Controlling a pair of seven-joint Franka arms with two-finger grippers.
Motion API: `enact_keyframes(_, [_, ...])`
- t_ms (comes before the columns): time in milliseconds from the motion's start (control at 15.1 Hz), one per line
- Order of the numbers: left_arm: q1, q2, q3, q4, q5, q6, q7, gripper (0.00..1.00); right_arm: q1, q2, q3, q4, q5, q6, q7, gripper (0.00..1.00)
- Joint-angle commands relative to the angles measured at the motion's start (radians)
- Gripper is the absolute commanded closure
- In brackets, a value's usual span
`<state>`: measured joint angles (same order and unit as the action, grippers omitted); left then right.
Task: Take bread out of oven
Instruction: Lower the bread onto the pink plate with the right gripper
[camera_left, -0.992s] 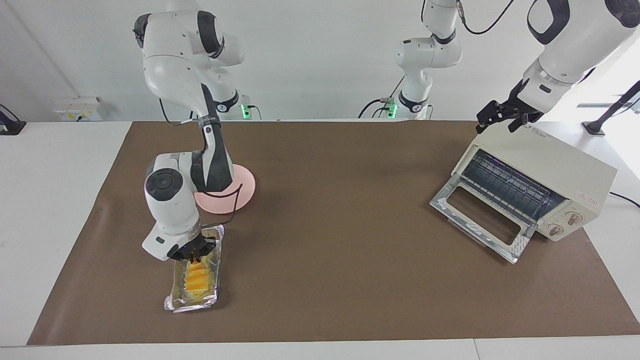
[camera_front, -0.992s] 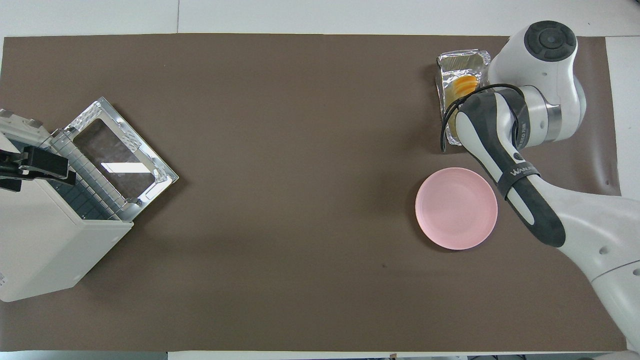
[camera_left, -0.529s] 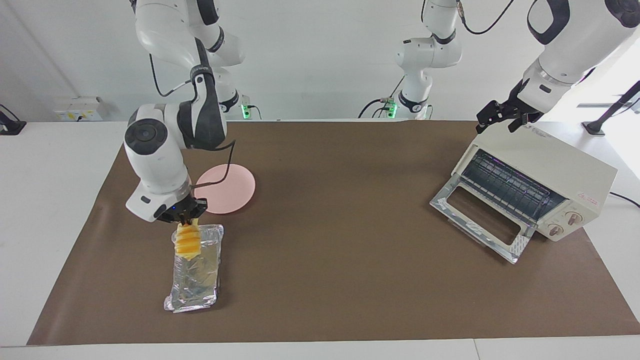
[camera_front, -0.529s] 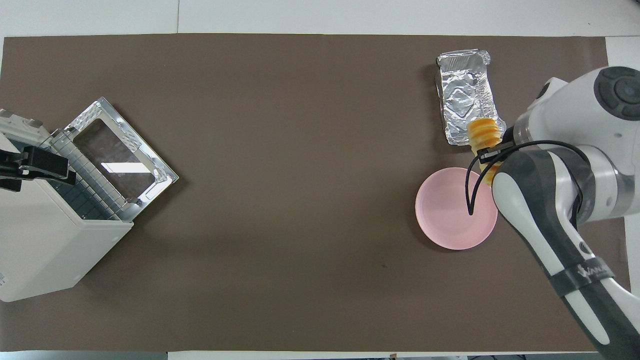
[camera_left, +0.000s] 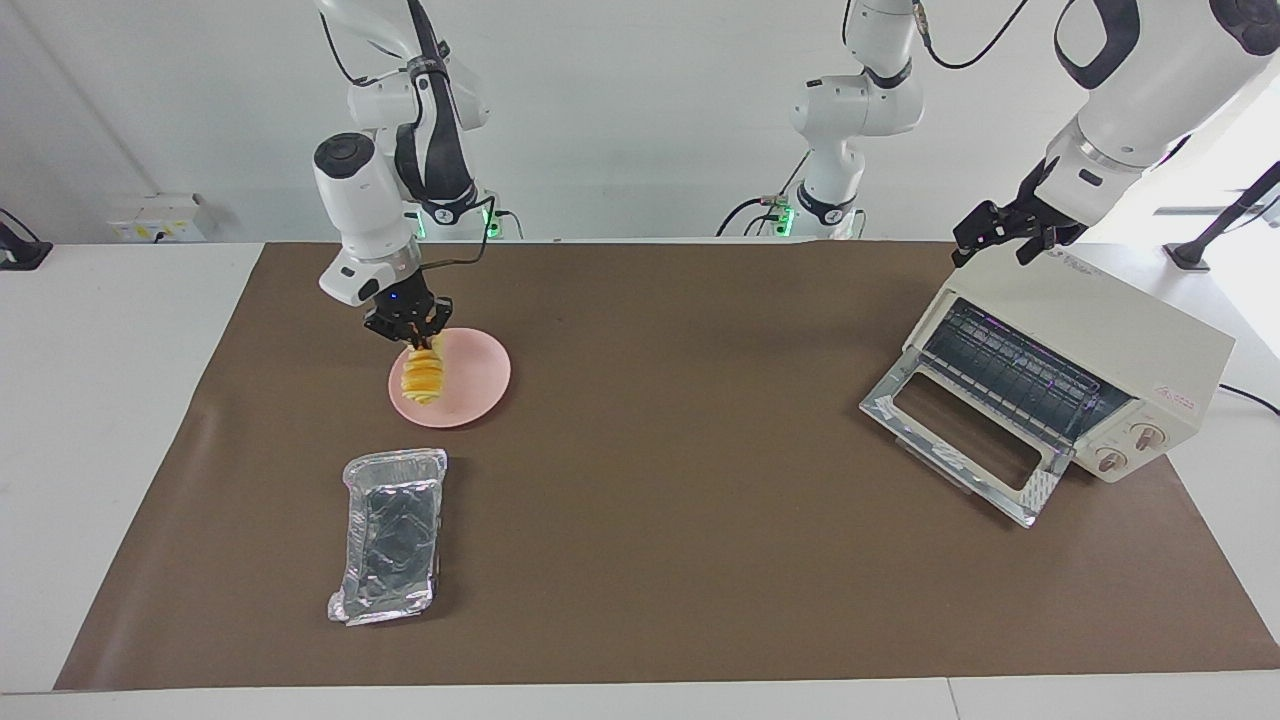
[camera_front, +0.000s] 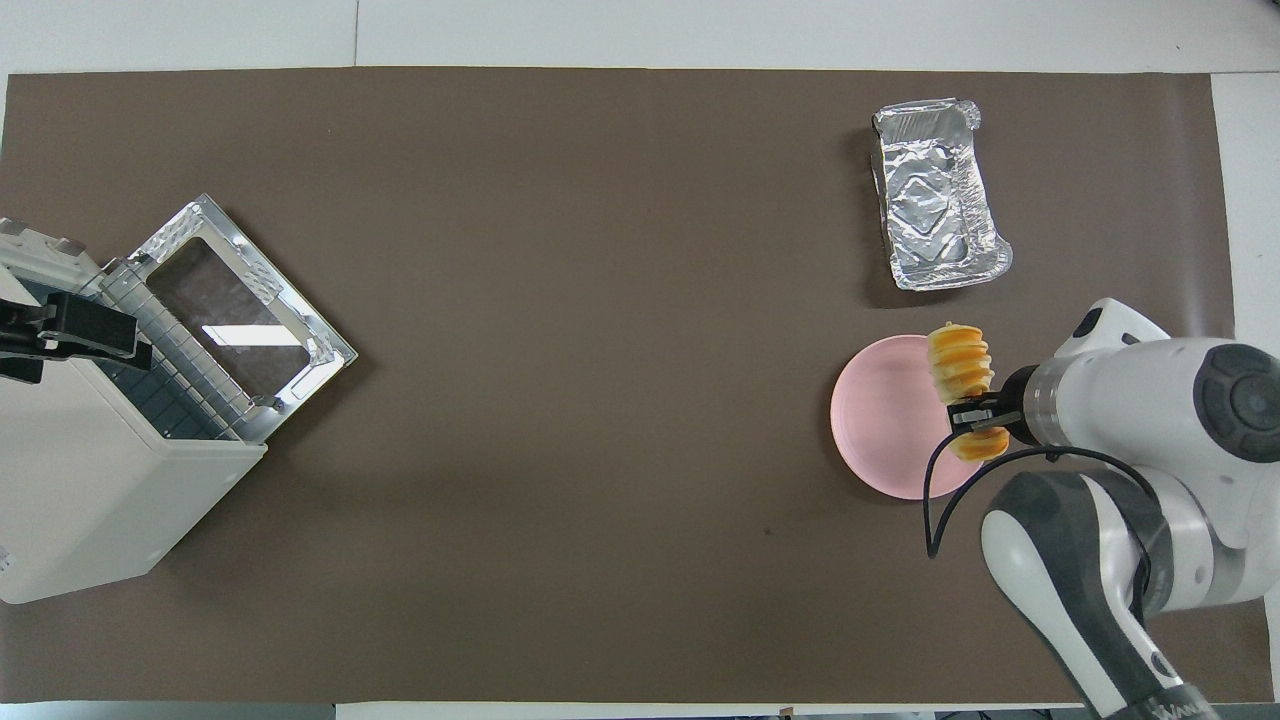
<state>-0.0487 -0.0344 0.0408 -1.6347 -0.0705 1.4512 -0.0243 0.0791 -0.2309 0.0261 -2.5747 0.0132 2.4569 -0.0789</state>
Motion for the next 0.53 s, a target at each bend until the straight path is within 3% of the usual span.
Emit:
enact_keyframes(0, [-0.005, -0.03, 0.002, -0.036, 0.017, 0.02, -0.008, 0.0, 0.024, -0.01, 0.005, -0.065, 0.016, 0.097, 0.027, 1.0])
enact_keyframes(198, [-0.005, -0.03, 0.002, -0.036, 0.017, 0.02, -0.008, 0.0, 0.027, -0.007, 0.005, -0.076, 0.016, 0.1, 0.039, 1.0])
enact_keyframes(331, [-0.005, -0.03, 0.002, -0.036, 0.017, 0.02, -0.008, 0.0, 0.027, -0.008, 0.005, -0.07, 0.016, 0.073, 0.059, 0.0])
enact_keyframes(463, [-0.005, -0.03, 0.002, -0.036, 0.017, 0.02, -0.008, 0.0, 0.027, -0.008, 0.003, -0.044, 0.016, 0.009, 0.059, 0.0])
